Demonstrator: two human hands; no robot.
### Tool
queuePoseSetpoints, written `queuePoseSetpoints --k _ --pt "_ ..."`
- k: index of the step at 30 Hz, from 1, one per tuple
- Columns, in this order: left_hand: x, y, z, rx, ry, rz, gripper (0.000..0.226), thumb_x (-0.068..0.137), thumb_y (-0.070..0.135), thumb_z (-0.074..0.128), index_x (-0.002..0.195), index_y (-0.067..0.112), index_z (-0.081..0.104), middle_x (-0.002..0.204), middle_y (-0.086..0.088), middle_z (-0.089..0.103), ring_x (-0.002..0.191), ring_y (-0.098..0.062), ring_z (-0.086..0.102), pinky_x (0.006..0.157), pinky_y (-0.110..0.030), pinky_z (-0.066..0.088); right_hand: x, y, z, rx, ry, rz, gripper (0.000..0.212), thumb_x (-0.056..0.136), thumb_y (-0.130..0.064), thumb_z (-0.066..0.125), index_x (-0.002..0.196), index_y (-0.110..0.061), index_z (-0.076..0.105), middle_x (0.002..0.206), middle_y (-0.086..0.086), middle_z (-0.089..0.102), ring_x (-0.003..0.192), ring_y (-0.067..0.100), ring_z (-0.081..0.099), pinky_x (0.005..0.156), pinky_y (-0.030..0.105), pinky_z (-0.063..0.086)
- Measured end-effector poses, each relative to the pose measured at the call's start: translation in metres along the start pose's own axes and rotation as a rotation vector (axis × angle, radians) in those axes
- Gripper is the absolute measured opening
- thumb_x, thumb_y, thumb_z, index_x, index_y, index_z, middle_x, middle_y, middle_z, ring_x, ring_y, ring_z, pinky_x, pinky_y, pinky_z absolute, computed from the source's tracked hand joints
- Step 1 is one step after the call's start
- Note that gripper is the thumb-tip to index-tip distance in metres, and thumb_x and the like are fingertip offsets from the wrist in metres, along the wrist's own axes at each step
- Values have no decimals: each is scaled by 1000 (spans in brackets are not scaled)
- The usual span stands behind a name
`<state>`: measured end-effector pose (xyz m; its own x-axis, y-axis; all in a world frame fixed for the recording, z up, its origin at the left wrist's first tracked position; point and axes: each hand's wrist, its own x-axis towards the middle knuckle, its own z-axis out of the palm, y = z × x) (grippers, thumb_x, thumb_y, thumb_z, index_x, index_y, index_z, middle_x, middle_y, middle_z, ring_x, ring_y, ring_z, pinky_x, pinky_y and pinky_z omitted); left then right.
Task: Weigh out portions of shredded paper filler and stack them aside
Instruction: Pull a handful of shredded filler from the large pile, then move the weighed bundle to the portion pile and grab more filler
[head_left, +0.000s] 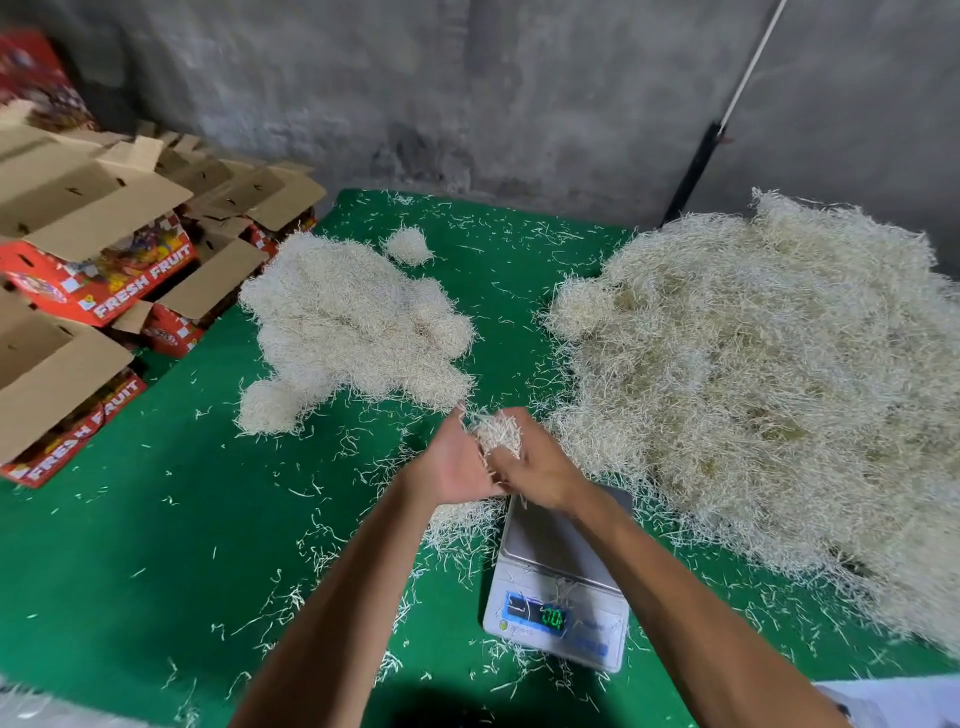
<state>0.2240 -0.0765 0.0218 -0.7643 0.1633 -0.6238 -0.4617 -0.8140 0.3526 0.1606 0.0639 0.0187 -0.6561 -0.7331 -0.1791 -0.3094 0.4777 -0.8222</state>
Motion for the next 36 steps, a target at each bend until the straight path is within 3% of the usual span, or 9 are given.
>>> queuePoseSetpoints --k 4,8,12,14,18,25,27,30,36 --pt "-12 22 -49 -48 491 283 42 109 28 39 144 5 44 150 -27 44 126 -42 56 97 -52 53 21 -8 11 -165 -158 164 77 90 -57 68 152 -26 35 142 23 56 112 32 67 102 52 53" --pt "-30 31 -100 -209 597 468 50 108 19 28 154 0 32 158 -22 34 146 -36 36 121 -52 28 59 -48 14 -170 -172 267 82 90 -67 64 138 -1 51 145 30 52 121 32 64 96 42 57" --pt "-23 -6 -122 518 1091 600 14 102 16 41 97 7 51 94 -19 62 72 -22 57 69 -37 52 80 -100 19 235 -52 54 107 75 -97 46 160 -42 12 165 7 33 142 27 44 119 57 32" --pt "-17 -26 -123 757 1027 642 15 102 24 51 101 10 53 97 -3 64 82 -16 60 72 -26 48 78 -92 22 163 -43 34 100 81 -94 41 160 -40 16 167 0 30 146 25 40 120 53 31" --pt "5 -35 -114 1025 853 622 57 94 45 66 144 24 48 147 -5 49 129 -21 52 111 -45 44 71 -26 31 -19 -36 166 73 103 -55 51 161 -18 25 164 7 36 138 31 51 118 53 39" --pt "54 -40 -92 1465 775 243 94 86 42 76 158 43 16 168 -7 7 154 -37 9 121 -57 19 51 54 10 -113 53 222 55 104 -34 57 153 -18 37 150 8 52 120 26 63 103 41 49" --pt "67 -43 -91 1461 726 269 80 90 19 72 157 32 29 165 -11 21 147 -31 28 120 -47 33 46 68 -6 -158 131 205 51 103 -33 59 150 -17 42 146 8 55 99 16 66 95 38 54" --pt "82 -28 -73 1241 679 409 69 94 4 65 154 23 36 161 -9 32 99 -17 64 77 -19 58 39 92 -37 -373 314 139 44 102 -43 59 137 -16 56 131 9 62 100 21 65 84 33 52" --pt "138 8 10 955 497 506 81 96 64 51 160 25 20 166 -6 21 150 -27 28 120 -47 23 39 148 -74 -615 227 364 87 91 -77 46 156 -21 33 158 13 39 136 37 50 105 55 49"
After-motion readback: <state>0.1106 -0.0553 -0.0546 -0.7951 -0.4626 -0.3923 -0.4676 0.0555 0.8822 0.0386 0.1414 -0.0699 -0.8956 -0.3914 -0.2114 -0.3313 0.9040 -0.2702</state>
